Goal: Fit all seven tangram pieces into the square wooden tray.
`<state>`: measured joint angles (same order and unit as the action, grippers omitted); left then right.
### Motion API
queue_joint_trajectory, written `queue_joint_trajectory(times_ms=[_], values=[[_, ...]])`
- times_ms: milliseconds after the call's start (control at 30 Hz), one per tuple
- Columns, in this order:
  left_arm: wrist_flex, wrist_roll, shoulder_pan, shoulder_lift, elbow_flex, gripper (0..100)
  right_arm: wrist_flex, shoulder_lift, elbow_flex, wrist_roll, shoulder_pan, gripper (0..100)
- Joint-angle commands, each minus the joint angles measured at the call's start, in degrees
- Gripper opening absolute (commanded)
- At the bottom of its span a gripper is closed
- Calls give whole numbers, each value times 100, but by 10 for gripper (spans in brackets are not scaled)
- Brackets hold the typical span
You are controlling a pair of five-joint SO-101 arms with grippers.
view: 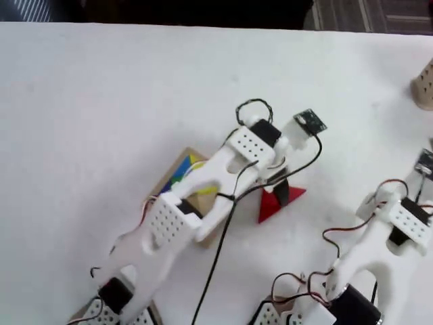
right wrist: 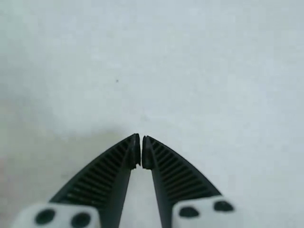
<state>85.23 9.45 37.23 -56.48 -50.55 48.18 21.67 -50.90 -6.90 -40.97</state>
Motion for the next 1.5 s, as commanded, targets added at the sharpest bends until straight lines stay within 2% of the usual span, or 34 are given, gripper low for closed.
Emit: queue_joint_trajectory(times_ms=[0,167,367,600,767,1000,1133,1467], values=[[79,-35,-163,171,-18,377,277,189,281,35,-259,18],[255,-9,-224,215,-18,378,444,488,97,-149,-593,18],[255,132,-259,163,-9,374,374,1604,-712,-413,-567,18],[255,132,-426,163,-9,374,31,2448,-1530,-721,-101,18],[211,202,-365,154,-9,377,-13,2299,-1556,-747,101,18],[35,826,13,145,-9,377,-215,1763,-1530,-1090,400,18],[-26,1477,40,145,-9,375,-198,1640,-1468,-1099,391,18],[44,1248,145,57,-9,378,-57,1657,-1477,-1108,409,18]])
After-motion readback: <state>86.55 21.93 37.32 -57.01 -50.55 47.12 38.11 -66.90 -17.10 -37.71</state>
